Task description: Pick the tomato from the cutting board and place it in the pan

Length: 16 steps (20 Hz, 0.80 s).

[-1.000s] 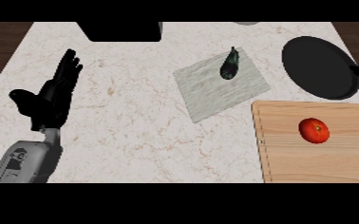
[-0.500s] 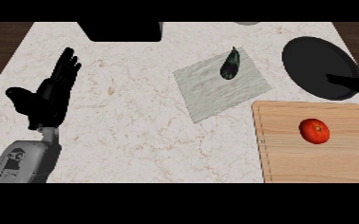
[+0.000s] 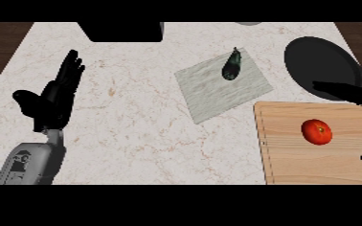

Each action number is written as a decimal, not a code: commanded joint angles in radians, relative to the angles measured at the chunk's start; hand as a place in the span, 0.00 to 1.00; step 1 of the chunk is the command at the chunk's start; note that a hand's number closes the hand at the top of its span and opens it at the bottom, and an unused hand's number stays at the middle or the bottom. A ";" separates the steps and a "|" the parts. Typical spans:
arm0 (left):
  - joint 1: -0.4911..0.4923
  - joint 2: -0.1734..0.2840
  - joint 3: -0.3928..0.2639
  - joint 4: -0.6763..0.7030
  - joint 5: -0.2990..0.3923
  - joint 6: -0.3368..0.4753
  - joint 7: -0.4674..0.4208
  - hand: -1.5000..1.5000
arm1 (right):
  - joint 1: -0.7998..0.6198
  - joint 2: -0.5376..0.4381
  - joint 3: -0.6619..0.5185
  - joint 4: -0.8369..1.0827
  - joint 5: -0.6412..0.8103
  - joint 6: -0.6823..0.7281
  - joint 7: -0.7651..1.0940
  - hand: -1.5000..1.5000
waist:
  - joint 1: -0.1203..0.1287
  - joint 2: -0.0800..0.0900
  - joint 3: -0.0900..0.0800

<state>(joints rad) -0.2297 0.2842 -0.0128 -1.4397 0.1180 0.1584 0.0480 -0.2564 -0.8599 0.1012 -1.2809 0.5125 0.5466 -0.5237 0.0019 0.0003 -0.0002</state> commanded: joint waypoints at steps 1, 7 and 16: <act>0.072 -0.004 0.003 -0.104 -0.002 -0.008 0.026 0.50 | 0.050 -0.007 0.005 -0.054 0.077 -0.006 -0.003 0.00 | 0.000 -0.002 0.000; 0.015 -0.016 0.035 -0.013 -0.021 -0.025 -0.014 0.50 | 0.013 0.044 0.047 -0.033 0.221 -0.041 0.032 0.00 | -0.003 -0.001 0.000; -0.055 -0.040 0.070 0.106 -0.055 -0.053 -0.043 0.50 | -0.025 0.135 0.030 0.070 0.333 -0.027 -0.010 0.00 | -0.003 0.001 0.000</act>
<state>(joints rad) -0.2441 0.2580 0.0396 -1.4324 0.0850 0.1162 0.0616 -0.2655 -0.7516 0.1378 -1.2425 0.8081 0.5095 -0.5043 0.0012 0.0004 0.0001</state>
